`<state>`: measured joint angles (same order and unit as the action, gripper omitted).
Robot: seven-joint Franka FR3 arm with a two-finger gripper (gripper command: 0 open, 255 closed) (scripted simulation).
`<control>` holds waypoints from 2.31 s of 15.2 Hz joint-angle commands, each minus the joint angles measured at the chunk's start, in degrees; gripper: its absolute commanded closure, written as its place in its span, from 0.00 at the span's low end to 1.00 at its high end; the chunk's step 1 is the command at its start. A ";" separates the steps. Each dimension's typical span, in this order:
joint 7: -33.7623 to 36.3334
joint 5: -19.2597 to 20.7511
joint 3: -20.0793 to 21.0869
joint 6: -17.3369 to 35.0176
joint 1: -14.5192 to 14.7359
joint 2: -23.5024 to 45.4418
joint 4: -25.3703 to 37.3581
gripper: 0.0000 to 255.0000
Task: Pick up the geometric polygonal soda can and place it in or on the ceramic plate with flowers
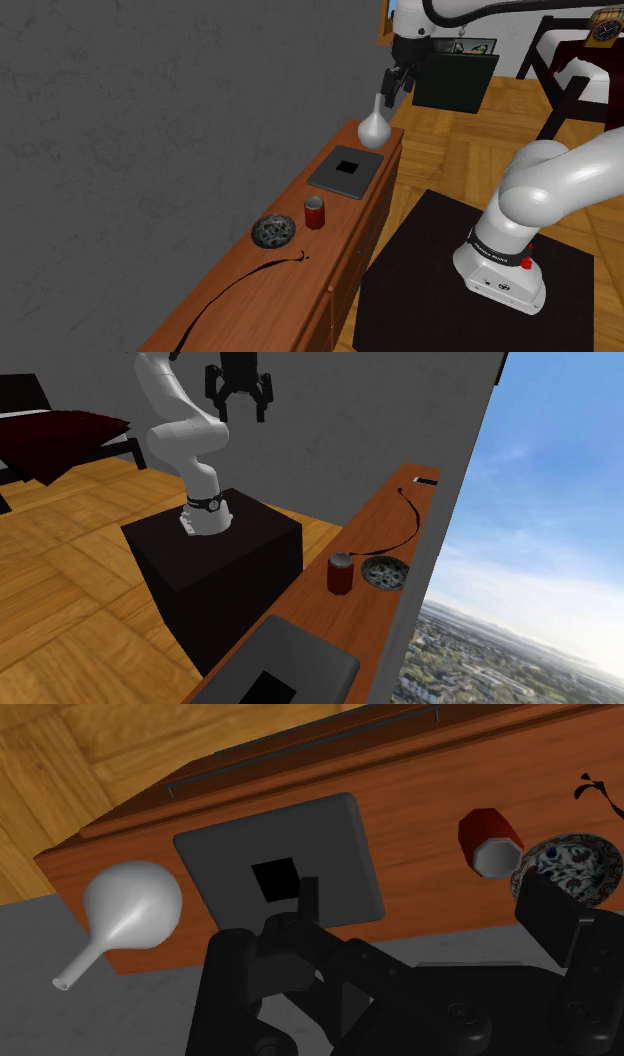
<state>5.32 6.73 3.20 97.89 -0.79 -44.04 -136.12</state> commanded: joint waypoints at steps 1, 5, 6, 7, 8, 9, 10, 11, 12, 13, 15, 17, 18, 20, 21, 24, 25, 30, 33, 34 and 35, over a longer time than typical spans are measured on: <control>0.00 0.00 0.00 0.00 0.00 0.00 0.00 0.00; 4.27 -1.63 1.78 6.61 0.16 3.64 -3.97 0.00; 5.33 -2.00 2.23 8.31 0.22 4.76 -4.79 0.00; 6.38 -2.37 2.71 10.03 0.25 5.97 -5.53 0.00; 7.42 -2.72 3.18 11.77 0.28 7.26 -6.19 0.00; 8.46 -3.06 3.66 13.52 0.30 8.64 -6.78 0.00; 9.50 -3.37 4.13 15.28 0.33 10.09 -7.29 0.00; 10.54 -3.66 4.62 17.04 0.35 11.63 -7.73 0.00; 11.58 -3.92 5.10 18.81 0.36 13.25 -8.08 0.00; 12.62 -4.16 5.60 20.58 0.35 14.95 -8.35 0.00; 14.73 -4.52 6.57 24.10 0.33 18.56 -8.64 0.00; 16.87 -4.70 7.53 27.57 0.26 22.44 -8.61 0.00; 17.96 -4.71 8.00 29.27 0.22 24.47 -8.46 0.00; 20.19 -4.57 8.93 32.58 0.10 28.69 -7.92 0.00; 21.34 -4.39 9.35 34.18 0.05 30.87 -7.53 0.00; 24.95 -3.43 10.48 38.71 -0.08 37.64 -5.85 0.00; 26.21 -2.96 10.76 40.11 -0.08 39.96 -5.13 0.00; 32.68 0.15 11.25 46.15 0.61 51.79 -0.36 0.00; 36.29 2.02 10.69 48.96 1.76 58.88 3.40 0.00; 37.37 2.53 10.40 49.76 2.24 61.23 4.80 0.00; 37.97 2.78 10.18 50.21 2.58 62.61 5.66 0.00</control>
<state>42.16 9.13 13.53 147.61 1.26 16.69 -131.77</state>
